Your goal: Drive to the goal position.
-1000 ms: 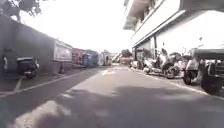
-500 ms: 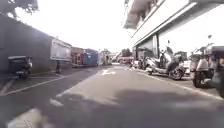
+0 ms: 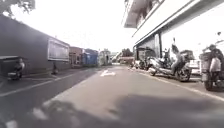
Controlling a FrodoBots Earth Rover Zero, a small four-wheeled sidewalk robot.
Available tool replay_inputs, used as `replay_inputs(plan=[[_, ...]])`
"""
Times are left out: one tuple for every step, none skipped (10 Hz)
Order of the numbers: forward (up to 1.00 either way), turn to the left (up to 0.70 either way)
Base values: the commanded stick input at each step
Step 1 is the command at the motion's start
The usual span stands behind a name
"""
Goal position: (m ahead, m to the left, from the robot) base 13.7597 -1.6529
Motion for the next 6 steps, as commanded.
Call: replay_inputs(plan=[[0.70, 0.00], [0.70, 0.00], [0.70, 0.00], [0.70, 0.00], [0.70, 0.00], [0.70, 0.00]])
